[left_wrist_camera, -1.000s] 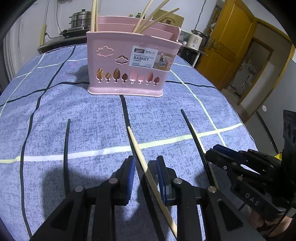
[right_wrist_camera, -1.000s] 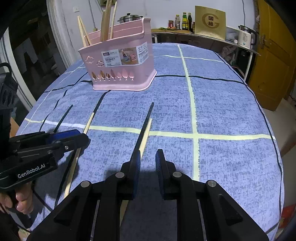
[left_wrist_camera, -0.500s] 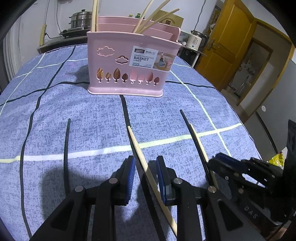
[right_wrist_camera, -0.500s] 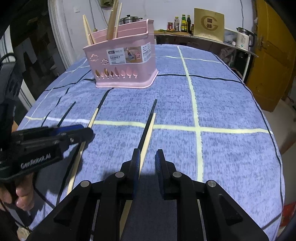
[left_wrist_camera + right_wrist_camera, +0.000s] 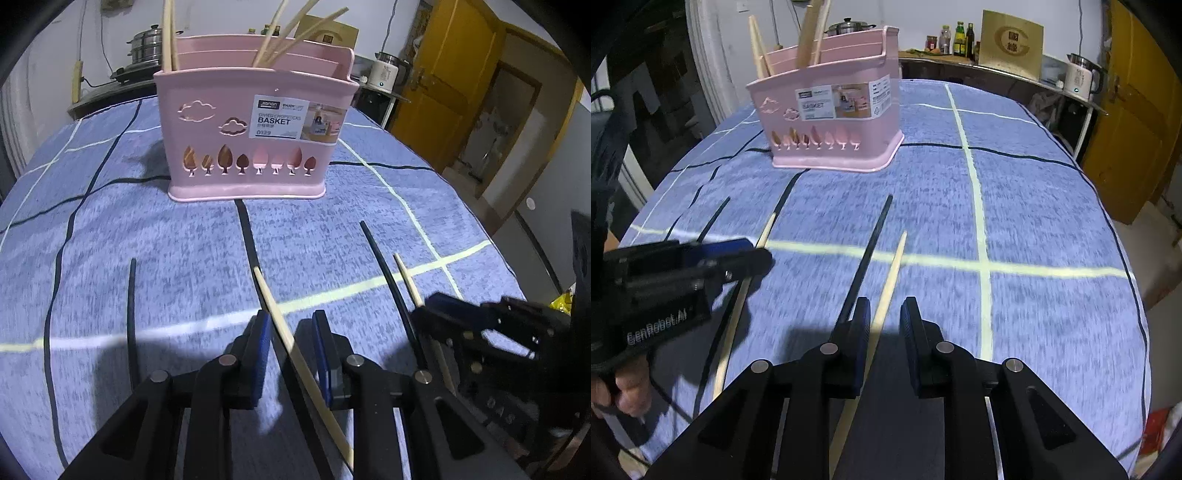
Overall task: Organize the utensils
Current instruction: 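Grasp a wooden chopstick with the left gripper while the right gripper grasps another, then lift both held chopsticks and carry them over the pink basket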
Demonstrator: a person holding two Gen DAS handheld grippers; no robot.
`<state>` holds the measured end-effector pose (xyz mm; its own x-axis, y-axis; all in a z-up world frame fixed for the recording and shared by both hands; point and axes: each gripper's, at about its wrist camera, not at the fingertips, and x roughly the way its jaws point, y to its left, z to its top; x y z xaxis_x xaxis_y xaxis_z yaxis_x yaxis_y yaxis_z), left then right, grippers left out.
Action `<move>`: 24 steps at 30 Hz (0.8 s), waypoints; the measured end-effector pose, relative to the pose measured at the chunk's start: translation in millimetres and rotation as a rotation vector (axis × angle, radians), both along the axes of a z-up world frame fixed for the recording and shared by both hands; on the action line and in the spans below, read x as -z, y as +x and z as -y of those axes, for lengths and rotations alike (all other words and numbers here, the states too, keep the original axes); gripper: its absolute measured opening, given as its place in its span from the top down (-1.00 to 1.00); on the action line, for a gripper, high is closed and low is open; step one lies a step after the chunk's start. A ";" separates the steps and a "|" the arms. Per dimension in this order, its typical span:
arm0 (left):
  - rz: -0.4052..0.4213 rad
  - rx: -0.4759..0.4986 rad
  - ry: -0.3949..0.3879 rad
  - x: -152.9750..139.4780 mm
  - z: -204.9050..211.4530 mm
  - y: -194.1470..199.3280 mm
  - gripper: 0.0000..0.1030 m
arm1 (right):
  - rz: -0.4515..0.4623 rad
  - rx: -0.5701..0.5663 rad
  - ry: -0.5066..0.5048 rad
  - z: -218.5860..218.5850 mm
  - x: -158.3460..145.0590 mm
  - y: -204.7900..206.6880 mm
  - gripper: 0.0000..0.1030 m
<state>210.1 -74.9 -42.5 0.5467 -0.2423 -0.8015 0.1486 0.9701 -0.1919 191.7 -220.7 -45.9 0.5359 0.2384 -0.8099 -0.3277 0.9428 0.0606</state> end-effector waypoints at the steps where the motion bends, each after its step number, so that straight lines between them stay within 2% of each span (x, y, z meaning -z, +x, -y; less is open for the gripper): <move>1: -0.002 0.001 0.000 0.2 -0.4 2.2 0.59 | 0.001 0.001 -0.004 1.5 -1.3 2.9 0.65; 5: -0.014 -0.013 0.008 1.0 -2.7 12.3 0.82 | -0.009 0.003 -0.003 -1.4 -1.6 19.2 0.65; 14: -0.003 0.035 0.074 1.6 15.3 16.4 0.87 | 0.004 -0.011 -0.018 -7.4 -1.1 29.3 0.88; 16: -0.018 0.048 0.062 0.4 16.3 18.4 0.89 | 0.001 -0.015 0.001 -6.5 -2.4 30.6 0.91; 21: -0.001 0.053 0.040 -12.8 13.5 16.3 0.89 | 0.051 -0.016 0.066 1.1 -24.4 24.0 0.91; 24: 0.039 0.055 0.031 -33.3 9.4 12.7 0.89 | 0.090 -0.022 0.090 3.3 -43.7 20.6 0.91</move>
